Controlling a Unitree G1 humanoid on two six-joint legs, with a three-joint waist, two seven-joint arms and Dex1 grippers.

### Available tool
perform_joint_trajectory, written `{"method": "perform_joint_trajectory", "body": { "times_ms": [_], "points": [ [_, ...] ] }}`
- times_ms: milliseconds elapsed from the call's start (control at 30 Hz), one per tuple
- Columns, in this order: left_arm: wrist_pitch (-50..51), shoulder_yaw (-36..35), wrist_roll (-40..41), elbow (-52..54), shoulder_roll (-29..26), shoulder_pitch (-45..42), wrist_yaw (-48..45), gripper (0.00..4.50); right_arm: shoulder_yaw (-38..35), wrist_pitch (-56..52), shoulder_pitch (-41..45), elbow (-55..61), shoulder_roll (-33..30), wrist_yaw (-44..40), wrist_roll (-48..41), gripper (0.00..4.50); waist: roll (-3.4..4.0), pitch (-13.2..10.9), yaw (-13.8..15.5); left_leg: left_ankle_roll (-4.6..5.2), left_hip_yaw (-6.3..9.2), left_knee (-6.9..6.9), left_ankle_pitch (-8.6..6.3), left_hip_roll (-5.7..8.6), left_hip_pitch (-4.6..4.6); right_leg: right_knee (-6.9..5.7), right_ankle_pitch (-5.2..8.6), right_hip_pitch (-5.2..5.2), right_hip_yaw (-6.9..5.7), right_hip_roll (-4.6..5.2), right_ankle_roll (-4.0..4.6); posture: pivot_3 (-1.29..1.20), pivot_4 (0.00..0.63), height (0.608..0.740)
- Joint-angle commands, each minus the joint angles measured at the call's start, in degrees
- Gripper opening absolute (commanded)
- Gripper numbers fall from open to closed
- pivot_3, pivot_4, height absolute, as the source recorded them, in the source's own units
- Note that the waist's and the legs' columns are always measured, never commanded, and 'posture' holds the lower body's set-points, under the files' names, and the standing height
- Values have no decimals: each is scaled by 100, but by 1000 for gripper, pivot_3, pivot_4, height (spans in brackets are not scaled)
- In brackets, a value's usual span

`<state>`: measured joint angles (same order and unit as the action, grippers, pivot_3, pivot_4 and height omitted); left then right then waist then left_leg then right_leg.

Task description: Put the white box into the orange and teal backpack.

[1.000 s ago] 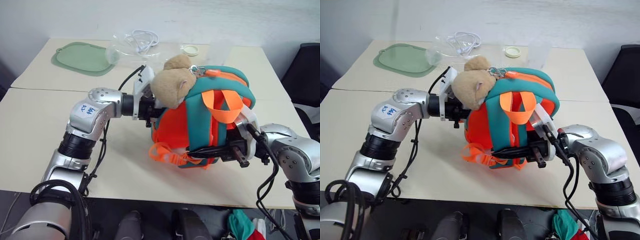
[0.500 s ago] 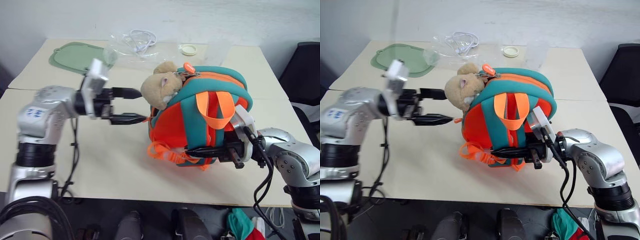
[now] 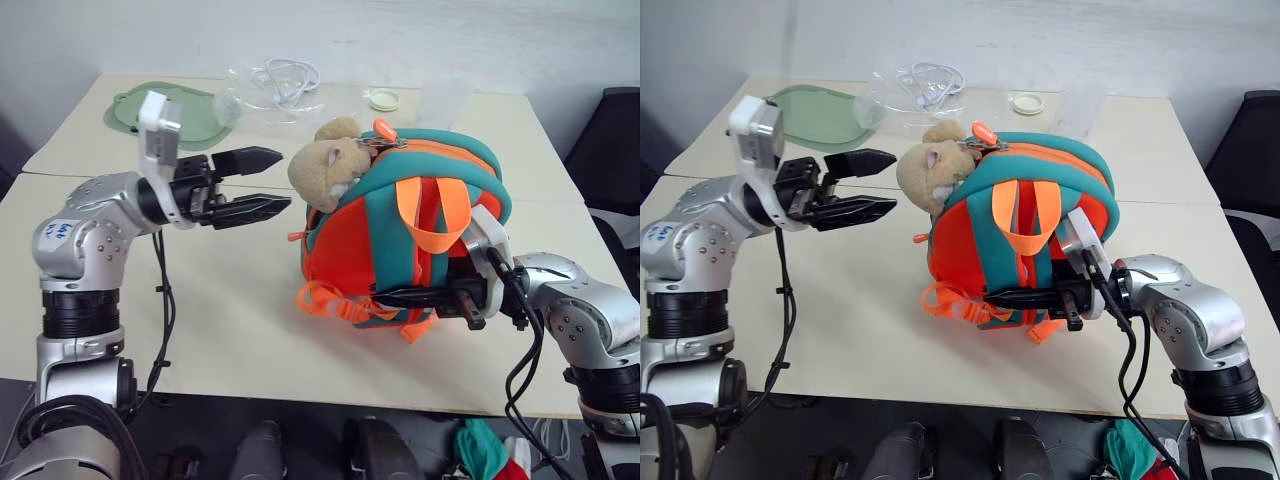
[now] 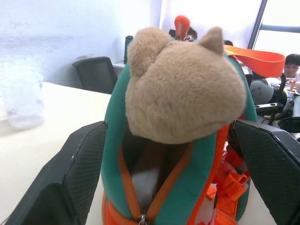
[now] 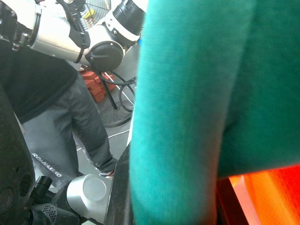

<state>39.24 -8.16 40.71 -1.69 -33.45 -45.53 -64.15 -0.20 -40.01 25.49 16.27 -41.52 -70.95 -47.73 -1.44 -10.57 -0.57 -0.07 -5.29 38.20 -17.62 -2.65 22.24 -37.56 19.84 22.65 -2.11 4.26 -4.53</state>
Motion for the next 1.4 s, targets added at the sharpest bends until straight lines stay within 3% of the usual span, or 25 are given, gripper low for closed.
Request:
{"method": "perform_joint_trajectory", "body": {
  "times_ms": [33, 333, 467, 567, 900, 1067, 1267, 1400],
  "points": [
    [83, -20, 322, 277, 234, -130, 103, 4500, -9, 25, 95, 66, 41, -43, -34, 13, 0, 0, 7, -1, 1, 1, 1, -1, 0, -1, 0, 0, -1, -1, 0, 0, 150, 740],
    [-238, -166, 353, 242, 609, -138, 365, 1793, -58, -59, -1, 193, 64, 76, -96, 13, 0, 0, 40, -1, 1, 4, 1, 1, 1, 0, 0, -1, 0, 1, 0, 0, 150, 740],
    [-143, -204, 262, 259, 202, 143, 200, 735, -109, -24, -79, 234, 83, 162, -99, 13, 0, 0, 19, -2, 1, 3, 1, -1, 0, -1, 0, 0, 0, -1, 0, 0, 150, 740],
    [-470, -73, -294, -51, -296, 630, 73, 229, -164, 44, -136, 249, 129, 246, -91, 13, 1, 0, -35, -4, -1, -2, 2, -2, -7, -1, 0, -1, 3, -3, 0, 0, 150, 740],
    [-1094, 721, -1547, -1116, -986, 1553, 45, 145, -298, 79, -279, 366, 247, 562, -171, 13, 1, 5, -80, -3, 1, -3, 2, 0, -22, 12, 1, -15, 3, 6, 3, 0, 150, 740],
    [-493, 148, -535, -873, -643, 1122, 10, 145, -331, 88, -348, 451, 277, 707, -225, 13, 0, 5, -51, 1, 3, -1, 2, 3, -20, 10, 1, -15, 1, 13, 3, 0, 150, 740],
    [-94, 6, 108, -369, -763, 384, -629, 145, -338, 149, -416, 504, 367, 843, -213, 13, 0, 5, -54, 2, 4, -2, 3, 4, -4, -6, 1, -4, -4, 10, 3, 0, 150, 740],
    [362, -502, 583, -613, -734, -305, -306, 145, -345, 266, -414, 492, 547, 1001, -128, 13, 0, 4, -101, 1, 3, -2, 3, 4, -4, -7, 1, -3, -2, 8, 2, 0, 150, 740]
  ]
}}
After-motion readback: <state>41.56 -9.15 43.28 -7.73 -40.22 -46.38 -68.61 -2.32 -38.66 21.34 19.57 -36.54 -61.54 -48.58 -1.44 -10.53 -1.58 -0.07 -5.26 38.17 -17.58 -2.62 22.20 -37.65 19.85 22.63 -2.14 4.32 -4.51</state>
